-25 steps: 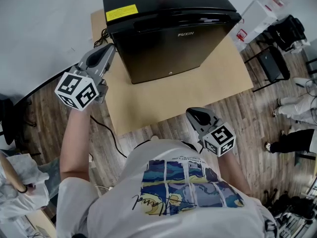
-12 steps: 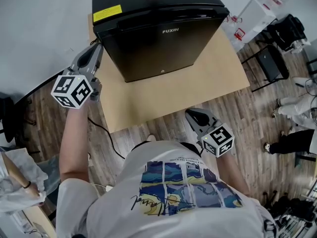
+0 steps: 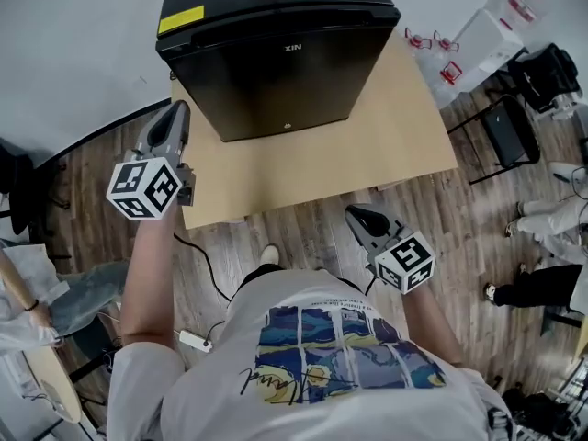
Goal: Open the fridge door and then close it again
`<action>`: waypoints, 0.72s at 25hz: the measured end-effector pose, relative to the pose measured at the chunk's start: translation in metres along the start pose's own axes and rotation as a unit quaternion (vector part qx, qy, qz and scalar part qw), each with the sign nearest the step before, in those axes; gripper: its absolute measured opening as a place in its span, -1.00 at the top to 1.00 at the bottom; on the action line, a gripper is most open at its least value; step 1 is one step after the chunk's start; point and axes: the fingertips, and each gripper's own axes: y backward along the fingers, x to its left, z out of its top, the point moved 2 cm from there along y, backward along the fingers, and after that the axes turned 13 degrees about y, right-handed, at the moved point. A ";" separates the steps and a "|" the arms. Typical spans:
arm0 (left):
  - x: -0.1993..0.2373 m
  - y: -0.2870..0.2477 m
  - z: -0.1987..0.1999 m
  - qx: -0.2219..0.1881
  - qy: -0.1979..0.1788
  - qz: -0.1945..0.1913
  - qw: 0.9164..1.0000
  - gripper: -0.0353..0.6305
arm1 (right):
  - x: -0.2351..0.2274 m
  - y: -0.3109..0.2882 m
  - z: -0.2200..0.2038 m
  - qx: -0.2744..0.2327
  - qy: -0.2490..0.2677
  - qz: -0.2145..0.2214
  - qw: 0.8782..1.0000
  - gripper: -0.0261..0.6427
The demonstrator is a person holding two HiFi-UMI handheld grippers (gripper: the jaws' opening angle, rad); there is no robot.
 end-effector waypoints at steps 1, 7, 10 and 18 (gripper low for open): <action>-0.010 0.007 -0.007 0.004 0.001 0.002 1.000 0.87 | 0.000 0.005 -0.001 -0.003 0.002 0.005 1.000 0.86; -0.083 0.048 -0.071 0.043 0.026 0.003 0.999 0.87 | -0.002 0.038 -0.015 -0.014 0.016 0.034 0.999 0.86; -0.129 0.070 -0.113 0.075 0.031 -0.003 0.997 0.87 | 0.000 0.056 -0.027 -0.017 0.018 0.048 0.999 0.86; -0.217 0.133 -0.180 0.107 0.053 -0.011 0.993 0.87 | 0.016 0.086 -0.043 -0.026 0.038 0.089 0.995 0.87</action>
